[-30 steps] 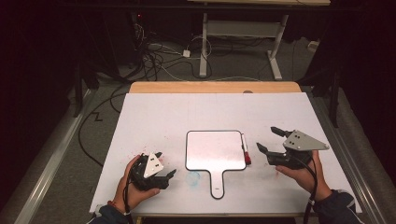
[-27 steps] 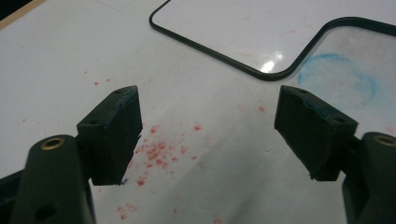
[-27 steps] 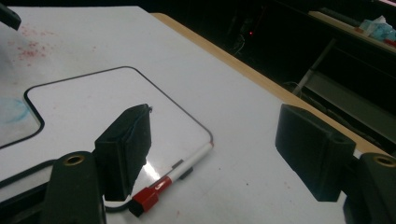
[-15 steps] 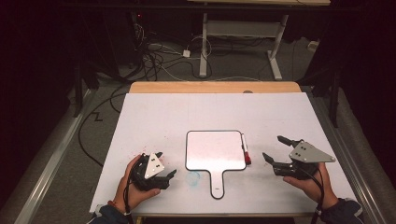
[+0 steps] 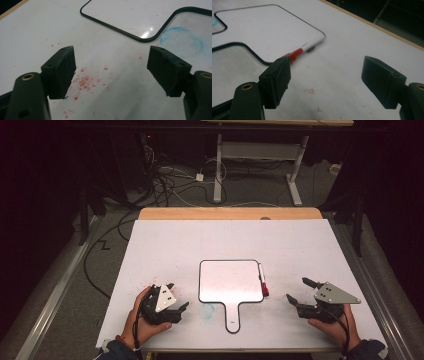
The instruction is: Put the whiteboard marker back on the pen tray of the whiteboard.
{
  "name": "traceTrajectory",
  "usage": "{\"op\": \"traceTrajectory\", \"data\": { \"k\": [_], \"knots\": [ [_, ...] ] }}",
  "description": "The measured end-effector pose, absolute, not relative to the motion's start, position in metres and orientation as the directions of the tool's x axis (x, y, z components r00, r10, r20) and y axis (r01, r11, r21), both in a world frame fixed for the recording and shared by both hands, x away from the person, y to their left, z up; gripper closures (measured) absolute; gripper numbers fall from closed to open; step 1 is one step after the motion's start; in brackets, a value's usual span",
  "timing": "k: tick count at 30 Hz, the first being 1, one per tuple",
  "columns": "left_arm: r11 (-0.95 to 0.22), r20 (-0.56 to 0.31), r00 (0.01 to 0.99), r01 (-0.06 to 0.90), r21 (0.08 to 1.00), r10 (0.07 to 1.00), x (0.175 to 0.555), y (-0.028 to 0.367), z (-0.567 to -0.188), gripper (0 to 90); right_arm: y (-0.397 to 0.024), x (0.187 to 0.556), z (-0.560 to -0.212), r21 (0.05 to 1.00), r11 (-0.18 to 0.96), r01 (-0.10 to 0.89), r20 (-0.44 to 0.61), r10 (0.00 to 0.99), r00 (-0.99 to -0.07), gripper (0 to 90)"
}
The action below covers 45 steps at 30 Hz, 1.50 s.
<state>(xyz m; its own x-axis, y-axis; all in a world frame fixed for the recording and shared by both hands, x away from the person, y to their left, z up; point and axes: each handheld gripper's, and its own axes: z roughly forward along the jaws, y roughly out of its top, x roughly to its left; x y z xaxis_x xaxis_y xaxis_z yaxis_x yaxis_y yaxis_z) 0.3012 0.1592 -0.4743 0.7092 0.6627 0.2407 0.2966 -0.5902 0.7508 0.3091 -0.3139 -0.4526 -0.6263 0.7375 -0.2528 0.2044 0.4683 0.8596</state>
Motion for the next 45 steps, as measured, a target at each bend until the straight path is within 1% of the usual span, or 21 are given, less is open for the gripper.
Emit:
{"op": "traceTrajectory", "data": {
  "k": [4, 11, 14, 45],
  "knots": [
    [-0.602, 0.246, 0.713, 0.299, 0.740, 0.657, 0.3003, 0.1571, -0.4760, 22.4, -0.3150, 0.3085, -0.4589, 0.858, 0.465, 0.217, -0.240, 0.737, -0.632, 23.3],
    [-0.608, 0.253, 0.716, 0.291, 0.739, 0.650, 0.2967, 0.1567, -0.4766, 22.3, -0.3127, 0.3057, -0.4558, 0.861, 0.467, 0.200, -0.251, 0.733, -0.632, 22.1],
    [-0.606, 0.246, 0.718, 0.296, 0.739, 0.651, 0.2971, 0.1579, -0.4773, 22.2, -0.3112, 0.3036, -0.4520, 0.871, 0.458, 0.178, -0.258, 0.736, -0.626, 21.9],
    [-0.617, 0.247, 0.721, 0.306, 0.725, 0.648, 0.3037, 0.1557, -0.4794, 21.8, -0.3122, 0.3054, -0.4522, 0.866, 0.467, 0.179, -0.268, 0.736, -0.622, 21.8]
  ]
}}
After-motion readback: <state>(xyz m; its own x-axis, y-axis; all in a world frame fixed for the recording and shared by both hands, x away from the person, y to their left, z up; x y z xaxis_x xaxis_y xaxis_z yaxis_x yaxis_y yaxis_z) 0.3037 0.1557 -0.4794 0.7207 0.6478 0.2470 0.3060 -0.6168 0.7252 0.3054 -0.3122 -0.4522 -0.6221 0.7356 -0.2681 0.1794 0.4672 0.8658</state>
